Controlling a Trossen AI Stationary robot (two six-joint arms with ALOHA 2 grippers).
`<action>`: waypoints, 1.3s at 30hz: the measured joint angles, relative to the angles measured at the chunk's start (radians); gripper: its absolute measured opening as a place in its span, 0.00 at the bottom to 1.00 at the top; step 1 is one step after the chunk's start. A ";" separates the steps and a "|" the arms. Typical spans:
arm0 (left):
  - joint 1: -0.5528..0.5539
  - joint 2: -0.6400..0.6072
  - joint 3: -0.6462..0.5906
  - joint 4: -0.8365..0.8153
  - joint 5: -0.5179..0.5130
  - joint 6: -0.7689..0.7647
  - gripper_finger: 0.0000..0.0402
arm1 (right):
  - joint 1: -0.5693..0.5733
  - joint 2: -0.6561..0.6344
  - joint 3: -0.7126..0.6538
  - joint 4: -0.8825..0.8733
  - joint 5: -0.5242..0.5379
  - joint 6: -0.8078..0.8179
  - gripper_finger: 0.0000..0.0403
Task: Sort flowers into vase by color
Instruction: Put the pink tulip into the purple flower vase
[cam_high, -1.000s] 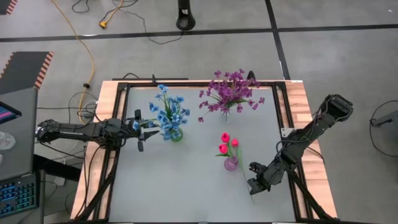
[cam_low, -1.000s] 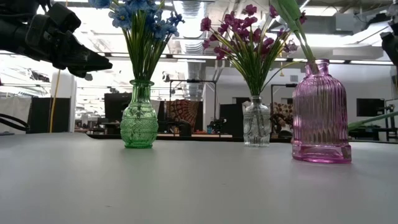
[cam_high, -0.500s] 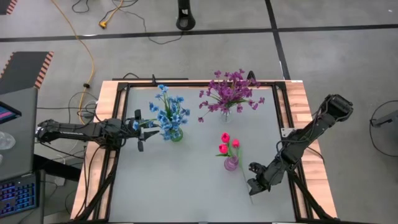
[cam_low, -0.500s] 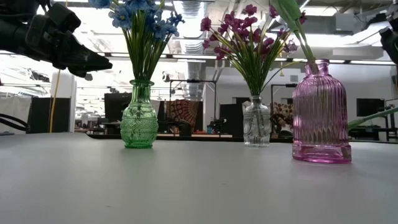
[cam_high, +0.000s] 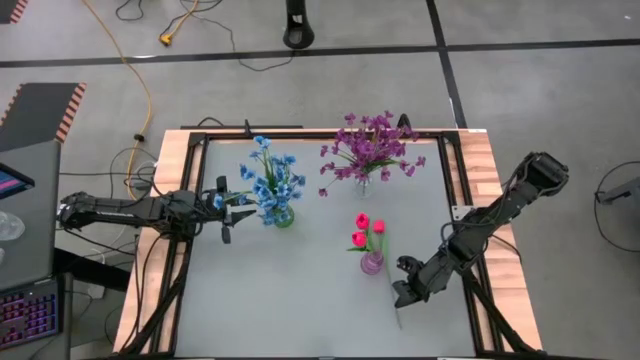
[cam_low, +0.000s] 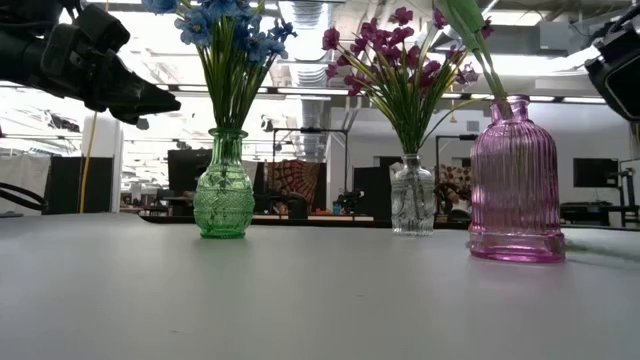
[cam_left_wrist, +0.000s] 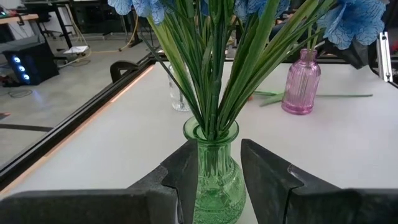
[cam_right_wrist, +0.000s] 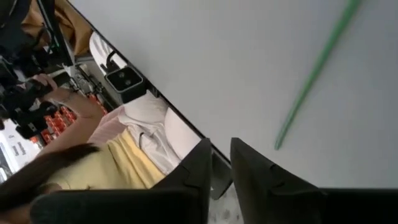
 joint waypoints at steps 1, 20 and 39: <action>0.000 0.000 0.000 0.000 0.000 0.000 0.27 | -0.003 0.000 0.000 -0.004 0.000 0.000 0.23; 0.000 0.000 0.000 0.000 0.000 -0.004 0.27 | -0.156 0.002 0.000 -0.182 0.154 -0.357 0.31; 0.000 0.000 0.000 0.000 0.000 -0.004 0.27 | -0.162 0.002 0.000 -0.308 0.184 -0.386 0.29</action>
